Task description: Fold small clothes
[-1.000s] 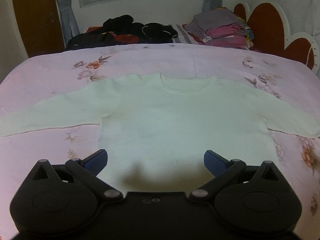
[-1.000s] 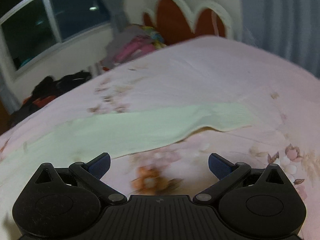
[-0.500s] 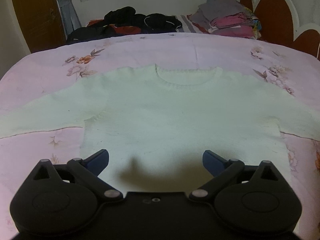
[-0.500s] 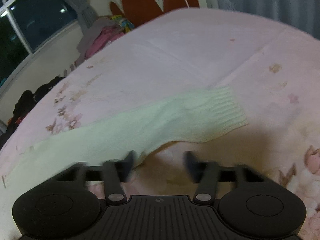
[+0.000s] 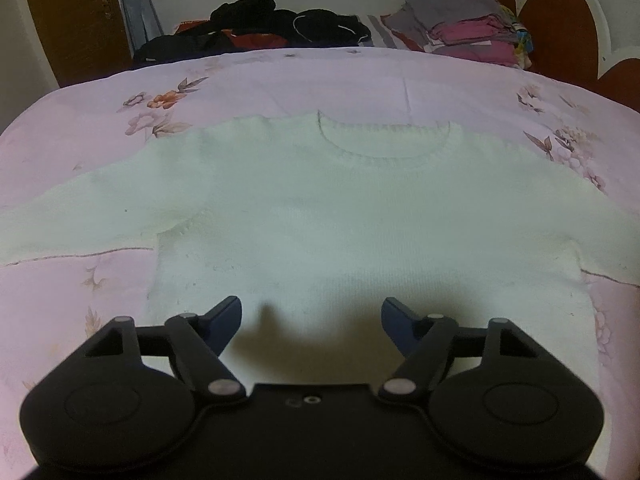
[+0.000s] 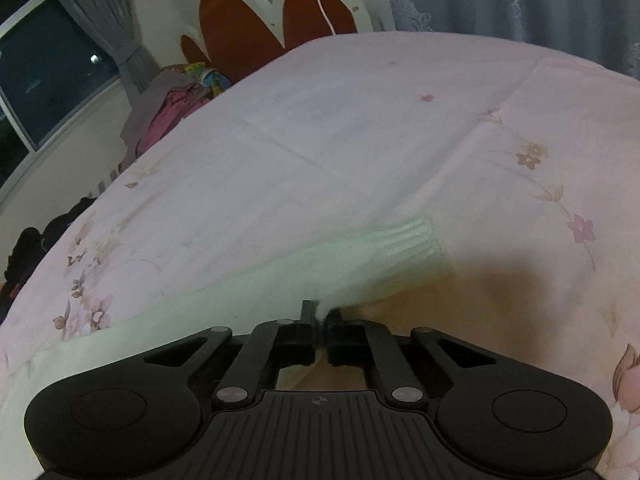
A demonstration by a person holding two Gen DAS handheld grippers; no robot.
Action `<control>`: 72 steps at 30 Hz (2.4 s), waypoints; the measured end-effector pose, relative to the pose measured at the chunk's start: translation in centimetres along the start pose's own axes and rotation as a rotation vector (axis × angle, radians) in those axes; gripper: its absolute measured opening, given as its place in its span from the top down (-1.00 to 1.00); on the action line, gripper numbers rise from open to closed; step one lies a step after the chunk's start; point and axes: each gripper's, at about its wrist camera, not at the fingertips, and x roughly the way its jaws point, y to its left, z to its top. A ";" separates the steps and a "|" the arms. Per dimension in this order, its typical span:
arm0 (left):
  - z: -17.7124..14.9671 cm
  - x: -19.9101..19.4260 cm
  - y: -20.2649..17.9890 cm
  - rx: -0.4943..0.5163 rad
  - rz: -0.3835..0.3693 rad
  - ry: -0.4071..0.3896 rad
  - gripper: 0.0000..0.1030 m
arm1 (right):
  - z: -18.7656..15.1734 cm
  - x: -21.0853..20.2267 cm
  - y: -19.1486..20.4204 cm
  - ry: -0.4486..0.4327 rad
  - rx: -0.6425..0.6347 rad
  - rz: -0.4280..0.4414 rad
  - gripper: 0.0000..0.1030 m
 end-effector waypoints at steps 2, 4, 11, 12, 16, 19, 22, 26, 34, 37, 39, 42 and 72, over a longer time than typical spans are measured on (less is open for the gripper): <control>0.2 -0.1 0.3 -0.003 0.003 -0.005 -0.43 | 0.1 -0.9 0.6 -0.034 -0.026 0.019 0.94; 0.5 -0.2 0.8 -0.013 -0.003 -0.013 -0.43 | 0.2 -2.0 1.8 -0.065 -0.064 0.043 0.94; 1.6 -1.2 4.5 -0.066 -0.031 -0.065 -0.44 | -0.5 -4.6 11.1 -0.121 -0.193 0.199 0.94; 1.8 -1.3 5.1 -0.067 -0.034 -0.074 -0.44 | -1.0 -5.0 13.0 -0.121 -0.214 0.231 0.94; 1.8 -1.9 8.2 -0.085 -0.037 -0.103 -0.50 | -4.1 -5.9 20.3 -0.092 -0.281 0.343 0.94; 1.6 -1.9 10.8 -0.100 -0.030 -0.110 -0.50 | -8.0 -6.2 26.4 -0.056 -0.341 0.427 0.94; 1.3 -1.8 13.5 -0.119 -0.015 -0.114 -0.51 | -12.4 -6.3 32.0 -0.008 -0.400 0.501 0.94; 1.1 -1.6 16.7 -0.136 -0.005 -0.112 -0.51 | -19.0 -5.8 38.5 0.075 -0.496 0.565 0.94; 1.7 -0.8 18.7 -0.157 -0.052 -0.109 -0.57 | -27.5 -4.6 43.2 0.201 -0.674 0.557 0.71; 2.0 -0.4 17.6 -0.139 -0.100 -0.106 -0.57 | -27.4 -5.1 43.1 0.210 -0.665 0.596 -0.63; 2.3 0.1 16.3 -0.123 -0.135 -0.102 -0.57 | -26.8 -6.3 42.7 0.181 -0.682 0.618 -0.63; 2.4 1.0 13.7 -0.072 -0.181 -0.093 -0.57 | -24.7 -6.9 40.0 0.130 -0.672 0.579 -0.63; 4.9 6.1 7.5 -0.107 -0.233 -0.169 0.91 | -17.8 -2.6 23.6 0.107 -0.537 0.188 -0.13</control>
